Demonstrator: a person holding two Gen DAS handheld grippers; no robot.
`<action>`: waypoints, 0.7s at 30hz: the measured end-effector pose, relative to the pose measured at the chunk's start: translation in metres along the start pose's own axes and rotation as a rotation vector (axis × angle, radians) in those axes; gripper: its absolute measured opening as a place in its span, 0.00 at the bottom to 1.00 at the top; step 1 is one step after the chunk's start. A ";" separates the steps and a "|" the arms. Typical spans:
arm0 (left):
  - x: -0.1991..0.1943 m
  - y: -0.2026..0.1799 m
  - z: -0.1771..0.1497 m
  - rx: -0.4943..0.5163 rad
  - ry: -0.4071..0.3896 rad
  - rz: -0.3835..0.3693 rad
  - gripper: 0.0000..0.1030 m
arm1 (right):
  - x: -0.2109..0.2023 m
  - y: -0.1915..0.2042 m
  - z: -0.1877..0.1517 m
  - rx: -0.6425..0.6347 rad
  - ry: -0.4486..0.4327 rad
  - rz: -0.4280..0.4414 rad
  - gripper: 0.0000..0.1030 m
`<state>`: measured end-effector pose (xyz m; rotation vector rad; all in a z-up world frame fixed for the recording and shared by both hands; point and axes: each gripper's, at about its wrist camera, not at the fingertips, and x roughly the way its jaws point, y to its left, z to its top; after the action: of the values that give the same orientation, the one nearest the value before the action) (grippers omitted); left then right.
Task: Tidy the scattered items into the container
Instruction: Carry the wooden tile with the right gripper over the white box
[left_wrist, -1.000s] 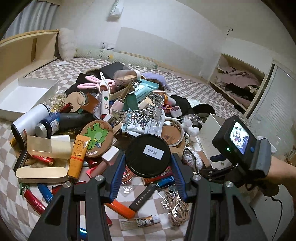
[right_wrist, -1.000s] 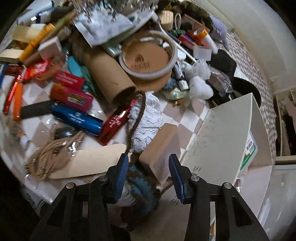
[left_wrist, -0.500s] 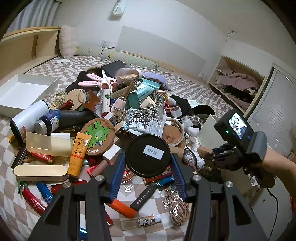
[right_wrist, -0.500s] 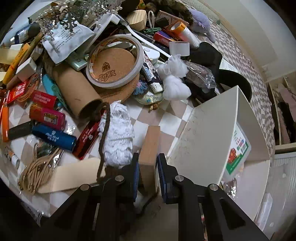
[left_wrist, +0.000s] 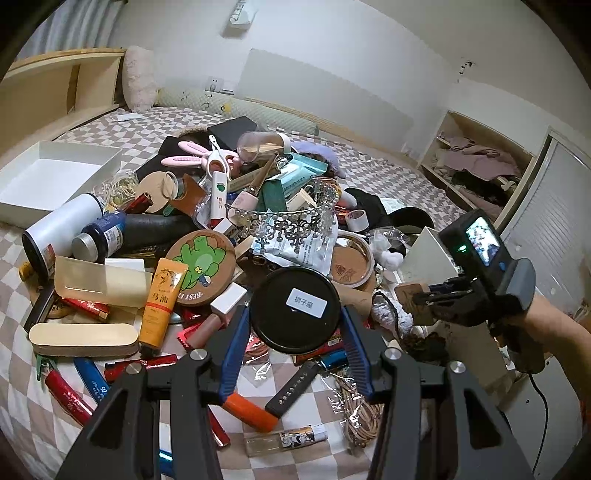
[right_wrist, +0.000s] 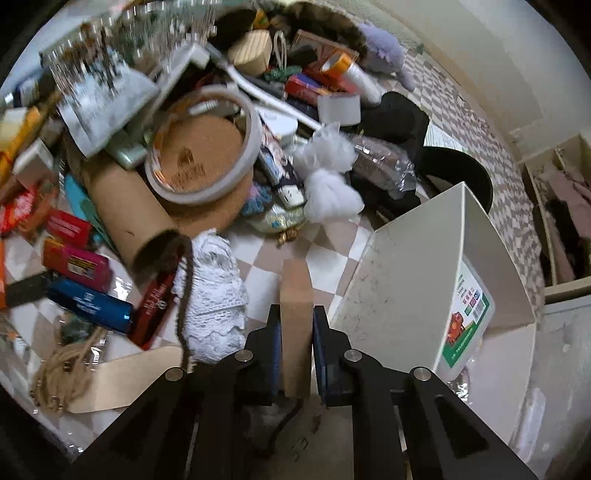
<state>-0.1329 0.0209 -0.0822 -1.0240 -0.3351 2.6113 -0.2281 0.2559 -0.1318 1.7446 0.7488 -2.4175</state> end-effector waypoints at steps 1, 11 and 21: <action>-0.001 -0.001 0.001 0.000 -0.002 0.000 0.48 | -0.004 -0.002 -0.001 0.016 -0.012 0.019 0.15; -0.019 -0.019 0.006 0.026 -0.035 -0.004 0.48 | -0.079 -0.022 -0.004 0.142 -0.218 0.184 0.15; -0.046 -0.048 0.016 0.065 -0.076 -0.026 0.48 | -0.148 -0.057 -0.034 0.250 -0.415 0.318 0.15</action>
<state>-0.1018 0.0462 -0.0270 -0.8947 -0.2777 2.6241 -0.1652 0.2873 0.0143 1.2316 0.1182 -2.5894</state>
